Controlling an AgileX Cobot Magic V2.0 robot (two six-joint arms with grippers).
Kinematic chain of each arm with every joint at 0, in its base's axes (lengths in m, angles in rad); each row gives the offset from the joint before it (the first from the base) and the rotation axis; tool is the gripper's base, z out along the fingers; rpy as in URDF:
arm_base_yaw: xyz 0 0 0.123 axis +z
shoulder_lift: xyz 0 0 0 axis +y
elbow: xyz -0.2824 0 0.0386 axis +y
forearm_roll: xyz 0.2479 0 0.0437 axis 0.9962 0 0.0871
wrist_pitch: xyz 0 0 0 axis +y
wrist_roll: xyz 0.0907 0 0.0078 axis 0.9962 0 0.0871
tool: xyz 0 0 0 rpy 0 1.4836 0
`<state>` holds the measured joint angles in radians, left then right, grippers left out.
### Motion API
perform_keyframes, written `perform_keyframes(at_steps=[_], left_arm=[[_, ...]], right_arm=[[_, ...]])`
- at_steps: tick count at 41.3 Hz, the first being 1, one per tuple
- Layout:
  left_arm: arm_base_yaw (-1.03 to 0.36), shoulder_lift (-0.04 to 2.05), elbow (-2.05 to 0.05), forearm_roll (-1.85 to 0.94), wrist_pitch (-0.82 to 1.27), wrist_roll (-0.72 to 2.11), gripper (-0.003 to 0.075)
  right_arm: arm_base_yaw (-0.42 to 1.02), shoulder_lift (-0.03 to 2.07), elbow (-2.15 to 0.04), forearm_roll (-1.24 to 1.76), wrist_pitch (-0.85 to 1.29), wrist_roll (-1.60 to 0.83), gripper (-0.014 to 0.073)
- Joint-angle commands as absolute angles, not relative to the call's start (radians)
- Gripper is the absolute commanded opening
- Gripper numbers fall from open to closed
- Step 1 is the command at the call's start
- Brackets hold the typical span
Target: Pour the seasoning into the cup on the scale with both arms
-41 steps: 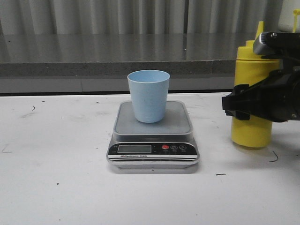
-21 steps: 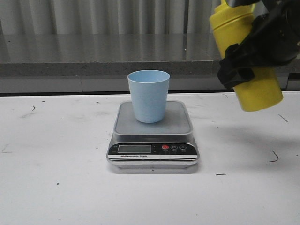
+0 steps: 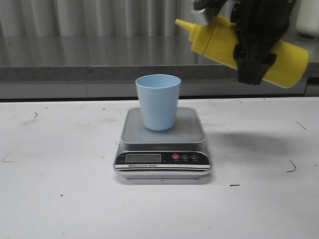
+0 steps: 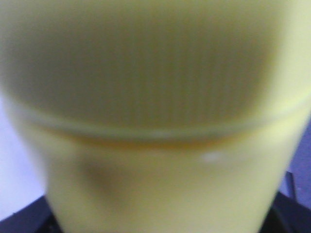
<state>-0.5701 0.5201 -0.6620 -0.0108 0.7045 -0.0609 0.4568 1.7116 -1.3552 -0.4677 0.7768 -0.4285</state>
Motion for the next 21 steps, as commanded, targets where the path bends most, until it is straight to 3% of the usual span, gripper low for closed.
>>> perform_keyframes(at_steps=[1, 21], left_arm=[[-0.576, 0.523, -0.690, -0.020, 0.630, -0.062, 0.0355], [-0.576, 0.523, -0.690, -0.020, 0.630, -0.062, 0.0355]], right_arm=[[0.488, 1.696, -1.414, -0.703, 0.801, -0.440, 0.0361], [0.562, 1.728, -1.413, -1.266, 0.716, -0.440, 0.0361]])
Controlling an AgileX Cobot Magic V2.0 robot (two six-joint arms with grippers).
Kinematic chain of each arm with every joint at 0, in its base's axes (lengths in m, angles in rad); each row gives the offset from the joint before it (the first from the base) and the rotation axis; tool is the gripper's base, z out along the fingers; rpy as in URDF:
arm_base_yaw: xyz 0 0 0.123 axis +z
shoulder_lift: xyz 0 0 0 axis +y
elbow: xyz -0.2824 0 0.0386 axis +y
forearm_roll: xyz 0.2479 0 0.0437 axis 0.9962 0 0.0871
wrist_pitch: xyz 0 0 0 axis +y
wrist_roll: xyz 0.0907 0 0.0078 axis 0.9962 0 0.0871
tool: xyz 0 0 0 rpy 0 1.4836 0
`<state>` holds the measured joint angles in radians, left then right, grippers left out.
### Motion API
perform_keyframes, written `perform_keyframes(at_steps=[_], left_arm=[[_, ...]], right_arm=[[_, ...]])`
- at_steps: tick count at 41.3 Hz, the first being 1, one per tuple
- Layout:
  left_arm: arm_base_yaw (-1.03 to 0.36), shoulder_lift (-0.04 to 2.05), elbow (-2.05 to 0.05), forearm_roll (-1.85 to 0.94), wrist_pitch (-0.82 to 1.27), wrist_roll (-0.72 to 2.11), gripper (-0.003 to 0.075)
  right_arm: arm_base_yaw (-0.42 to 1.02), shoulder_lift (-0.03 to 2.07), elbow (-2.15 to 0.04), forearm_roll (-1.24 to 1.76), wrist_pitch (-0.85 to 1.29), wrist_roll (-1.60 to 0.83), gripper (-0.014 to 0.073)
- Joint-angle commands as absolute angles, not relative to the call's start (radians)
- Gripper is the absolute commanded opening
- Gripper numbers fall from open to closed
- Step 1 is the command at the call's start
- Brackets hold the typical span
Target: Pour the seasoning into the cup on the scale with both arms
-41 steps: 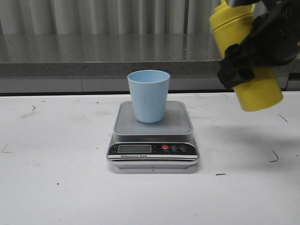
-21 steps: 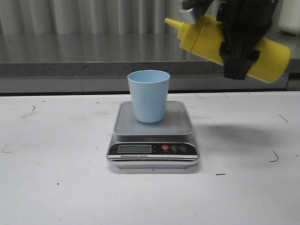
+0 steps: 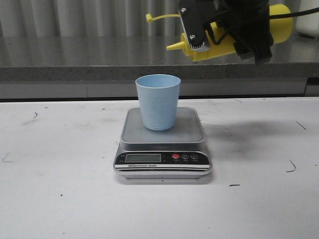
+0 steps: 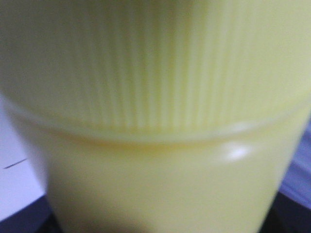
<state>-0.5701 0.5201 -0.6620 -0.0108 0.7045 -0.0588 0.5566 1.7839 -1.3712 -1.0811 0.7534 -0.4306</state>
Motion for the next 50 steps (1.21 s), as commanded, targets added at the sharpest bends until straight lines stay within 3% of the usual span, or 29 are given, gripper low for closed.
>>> perform_keyframes(at_steps=[1, 17, 26, 38, 50], left_arm=[[-0.576, 0.523, -0.690, -0.020, 0.630, -0.062, 0.0355], [-0.576, 0.523, -0.690, -0.020, 0.630, -0.062, 0.0355], [-0.576, 0.523, -0.690, -0.020, 0.630, -0.062, 0.0355], [-0.576, 0.523, -0.690, -0.020, 0.630, -0.062, 0.0355], [-0.576, 0.523, -0.690, -0.020, 0.630, -0.062, 0.0355]], right_arm=[[0.562, 1.728, -1.413, -1.285, 0.709, -0.440, 0.0361], [0.562, 1.728, -1.413, -1.333, 0.689, -0.412, 0.0361], [0.560, 1.728, -1.413, -1.182, 0.728, -0.045, 0.0361], [0.552, 1.669, -1.413, -0.967, 0.861, 0.197, 0.0361], [0.458, 1.430, -1.262, -0.632, 0.620, 0.231, 0.0361]])
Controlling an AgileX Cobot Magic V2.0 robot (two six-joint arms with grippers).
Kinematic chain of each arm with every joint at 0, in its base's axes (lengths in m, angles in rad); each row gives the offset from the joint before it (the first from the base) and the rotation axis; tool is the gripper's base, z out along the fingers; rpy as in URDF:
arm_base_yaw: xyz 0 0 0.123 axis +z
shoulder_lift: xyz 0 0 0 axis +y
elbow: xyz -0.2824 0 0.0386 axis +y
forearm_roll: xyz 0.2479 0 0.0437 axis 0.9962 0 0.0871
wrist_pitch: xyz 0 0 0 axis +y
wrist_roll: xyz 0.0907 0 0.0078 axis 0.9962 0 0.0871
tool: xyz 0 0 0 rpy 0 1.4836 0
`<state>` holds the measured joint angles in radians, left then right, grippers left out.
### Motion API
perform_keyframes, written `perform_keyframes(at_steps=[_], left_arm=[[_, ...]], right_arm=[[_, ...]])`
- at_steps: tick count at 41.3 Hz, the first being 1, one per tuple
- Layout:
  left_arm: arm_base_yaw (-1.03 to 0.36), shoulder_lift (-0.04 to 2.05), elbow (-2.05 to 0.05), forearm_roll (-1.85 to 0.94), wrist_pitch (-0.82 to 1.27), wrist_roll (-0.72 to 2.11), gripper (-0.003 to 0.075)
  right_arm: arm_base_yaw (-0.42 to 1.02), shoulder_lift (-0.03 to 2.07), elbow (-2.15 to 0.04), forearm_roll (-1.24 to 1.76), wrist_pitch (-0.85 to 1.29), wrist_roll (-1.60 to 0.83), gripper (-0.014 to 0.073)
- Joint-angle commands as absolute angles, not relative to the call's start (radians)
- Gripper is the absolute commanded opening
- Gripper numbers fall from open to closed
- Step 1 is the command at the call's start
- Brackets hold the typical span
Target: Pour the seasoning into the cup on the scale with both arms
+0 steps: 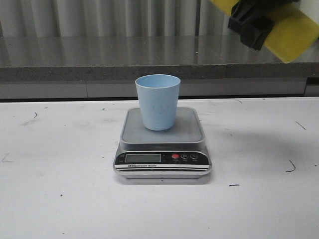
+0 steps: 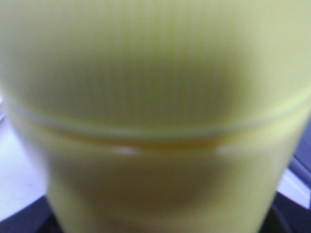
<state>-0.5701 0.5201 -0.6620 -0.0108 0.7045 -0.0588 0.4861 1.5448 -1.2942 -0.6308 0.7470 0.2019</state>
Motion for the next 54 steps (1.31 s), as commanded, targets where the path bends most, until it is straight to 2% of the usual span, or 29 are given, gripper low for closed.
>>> perform_keyframes(at_steps=[1, 12, 22, 30, 39, 44, 54], left_arm=[[-0.576, 0.523, -0.690, -0.020, 0.630, -0.062, 0.0355], [-0.576, 0.523, -0.690, -0.020, 0.630, -0.062, 0.0355], [-0.576, 0.523, -0.690, -0.020, 0.630, -0.062, 0.0355], [-0.576, 0.523, -0.690, -0.020, 0.630, -0.062, 0.0355], [-0.576, 0.523, -0.690, -0.020, 0.630, -0.062, 0.0355], [-0.576, 0.523, -0.690, -0.020, 0.630, -0.062, 0.0355], [-0.576, 0.523, -0.690, -0.020, 0.630, -0.062, 0.0355]], right_arm=[[0.448, 1.405, -1.240, -0.634, 0.596, 0.255, 0.0361], [0.302, 1.237, -0.907, -0.745, 0.208, 0.468, 0.0361], [0.105, 1.280, -0.692, -0.730, -0.275, 0.484, 0.0361], [0.002, 1.407, -0.669, -0.679, -0.487, 0.467, 0.0361], [-0.011, 1.572, -0.669, -0.622, -0.762, 0.310, 0.0361], [-0.011, 1.649, -0.669, -0.532, -0.846, 0.204, 0.0361], [-0.011, 1.769, -0.670, -0.409, -1.029, 0.164, 0.0361]])
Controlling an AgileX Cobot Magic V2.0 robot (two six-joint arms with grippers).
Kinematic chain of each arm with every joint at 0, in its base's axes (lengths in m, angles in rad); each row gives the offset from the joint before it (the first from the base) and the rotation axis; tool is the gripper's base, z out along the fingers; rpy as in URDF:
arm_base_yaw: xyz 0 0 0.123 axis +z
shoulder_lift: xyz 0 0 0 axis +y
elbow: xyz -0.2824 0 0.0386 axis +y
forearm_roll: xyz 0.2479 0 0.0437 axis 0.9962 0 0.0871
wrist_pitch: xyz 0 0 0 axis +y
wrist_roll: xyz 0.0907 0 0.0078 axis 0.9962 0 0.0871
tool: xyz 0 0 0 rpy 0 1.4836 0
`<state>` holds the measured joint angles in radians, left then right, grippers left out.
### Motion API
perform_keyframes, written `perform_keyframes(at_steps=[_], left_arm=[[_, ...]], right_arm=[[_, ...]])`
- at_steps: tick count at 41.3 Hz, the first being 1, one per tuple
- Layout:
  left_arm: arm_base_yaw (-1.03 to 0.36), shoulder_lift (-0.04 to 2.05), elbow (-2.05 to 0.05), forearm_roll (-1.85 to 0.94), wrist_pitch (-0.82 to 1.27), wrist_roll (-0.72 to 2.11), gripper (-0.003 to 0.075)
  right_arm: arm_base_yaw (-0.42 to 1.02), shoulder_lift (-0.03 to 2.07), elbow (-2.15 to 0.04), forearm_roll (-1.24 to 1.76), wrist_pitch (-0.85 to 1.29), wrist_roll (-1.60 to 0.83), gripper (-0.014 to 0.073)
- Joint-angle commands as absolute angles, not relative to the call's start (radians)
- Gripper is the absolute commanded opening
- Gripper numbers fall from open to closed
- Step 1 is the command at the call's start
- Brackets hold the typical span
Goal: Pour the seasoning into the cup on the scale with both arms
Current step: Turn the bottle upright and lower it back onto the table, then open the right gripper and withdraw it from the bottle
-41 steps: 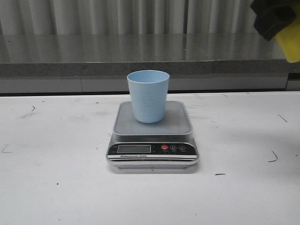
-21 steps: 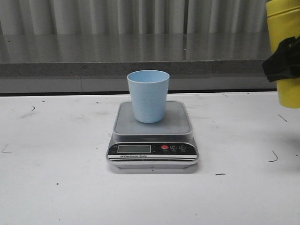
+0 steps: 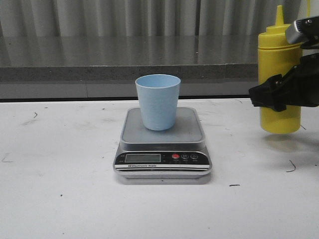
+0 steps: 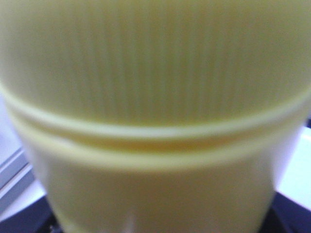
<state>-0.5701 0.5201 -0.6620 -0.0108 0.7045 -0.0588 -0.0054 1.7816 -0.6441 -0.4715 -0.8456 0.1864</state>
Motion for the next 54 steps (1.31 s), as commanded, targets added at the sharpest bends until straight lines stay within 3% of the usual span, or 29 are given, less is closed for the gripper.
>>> perform_keyframes(at_steps=[1, 10, 18, 30, 43, 54], left_arm=[[-0.576, 0.523, -0.690, -0.020, 0.630, -0.062, 0.0355], [-0.576, 0.523, -0.690, -0.020, 0.630, -0.062, 0.0355], [-0.576, 0.523, -0.690, -0.020, 0.630, -0.062, 0.0355], [-0.576, 0.523, -0.690, -0.020, 0.630, -0.062, 0.0355], [-0.576, 0.523, -0.690, -0.020, 0.630, -0.062, 0.0355], [-0.576, 0.523, -0.690, -0.020, 0.630, -0.062, 0.0355]], right_arm=[[-0.011, 1.783, -0.672, -0.408, -1.045, 0.164, 0.0361], [-0.011, 1.881, -0.677, -0.406, -1.221, 0.156, 0.0364], [-0.011, 1.931, -0.677, -0.402, -1.248, 0.048, 0.0370], [-0.011, 1.934, -0.677, -0.402, -1.247, 0.042, 0.0661], [-0.011, 1.914, -0.562, -0.318, -1.286, 0.043, 0.0654], [-0.010, 1.746, -0.386, -0.294, -1.201, 0.109, 0.0654]])
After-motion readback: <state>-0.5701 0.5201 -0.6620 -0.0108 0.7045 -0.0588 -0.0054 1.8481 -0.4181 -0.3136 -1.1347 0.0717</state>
